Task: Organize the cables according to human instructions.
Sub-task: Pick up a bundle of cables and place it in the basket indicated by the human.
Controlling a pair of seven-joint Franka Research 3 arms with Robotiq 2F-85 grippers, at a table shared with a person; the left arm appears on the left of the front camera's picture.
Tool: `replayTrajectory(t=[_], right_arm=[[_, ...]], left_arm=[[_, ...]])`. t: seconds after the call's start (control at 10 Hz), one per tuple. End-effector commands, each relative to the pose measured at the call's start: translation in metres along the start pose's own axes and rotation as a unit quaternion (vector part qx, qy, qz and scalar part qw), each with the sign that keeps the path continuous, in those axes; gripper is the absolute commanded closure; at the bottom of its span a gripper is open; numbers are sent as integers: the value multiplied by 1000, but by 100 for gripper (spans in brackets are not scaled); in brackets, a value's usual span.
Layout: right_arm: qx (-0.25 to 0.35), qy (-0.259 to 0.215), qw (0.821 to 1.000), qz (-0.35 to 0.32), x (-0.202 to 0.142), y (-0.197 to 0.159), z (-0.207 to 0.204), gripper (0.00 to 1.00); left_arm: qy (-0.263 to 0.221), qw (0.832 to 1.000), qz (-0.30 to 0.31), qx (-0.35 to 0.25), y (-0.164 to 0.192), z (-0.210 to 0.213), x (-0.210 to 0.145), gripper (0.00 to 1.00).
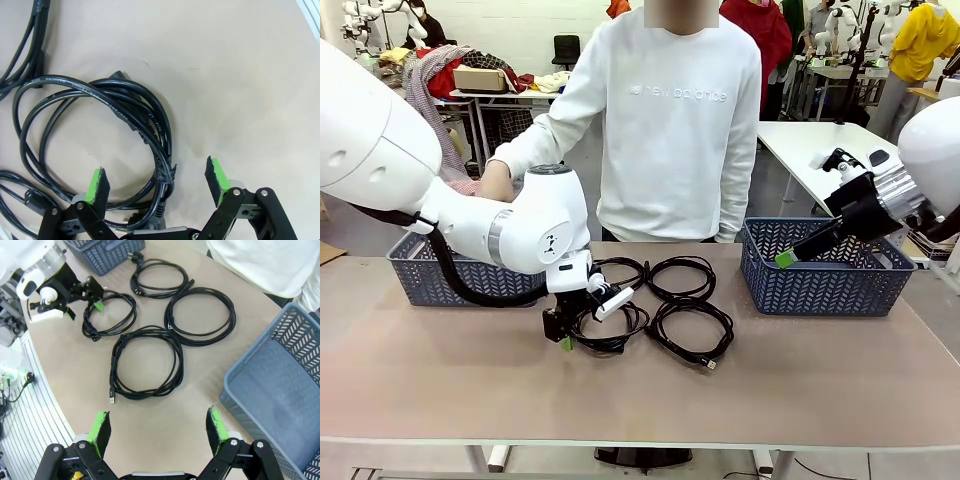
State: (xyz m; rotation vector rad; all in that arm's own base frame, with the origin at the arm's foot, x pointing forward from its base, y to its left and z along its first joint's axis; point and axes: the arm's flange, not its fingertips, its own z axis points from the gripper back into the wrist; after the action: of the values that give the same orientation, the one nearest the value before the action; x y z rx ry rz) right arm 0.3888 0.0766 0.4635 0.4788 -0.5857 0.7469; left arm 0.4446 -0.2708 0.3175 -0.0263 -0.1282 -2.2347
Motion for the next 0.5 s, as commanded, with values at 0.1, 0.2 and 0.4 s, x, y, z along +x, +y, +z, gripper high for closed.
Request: replayTrajectory(t=[0.1,0.2,0.4], right_arm=[[10,-12,1000,10,2,-4,-2,0],[10,-12,1000,10,2,-4,-2,0],[10,-12,1000,10,2,-4,-2,0]], left_arm=[[4,1000,3,-5,-4,-2,-2,0],[2,1000,2,-10,-4,-3,-2,0],[4,1000,5,-16,-5,-3,-2,20]])
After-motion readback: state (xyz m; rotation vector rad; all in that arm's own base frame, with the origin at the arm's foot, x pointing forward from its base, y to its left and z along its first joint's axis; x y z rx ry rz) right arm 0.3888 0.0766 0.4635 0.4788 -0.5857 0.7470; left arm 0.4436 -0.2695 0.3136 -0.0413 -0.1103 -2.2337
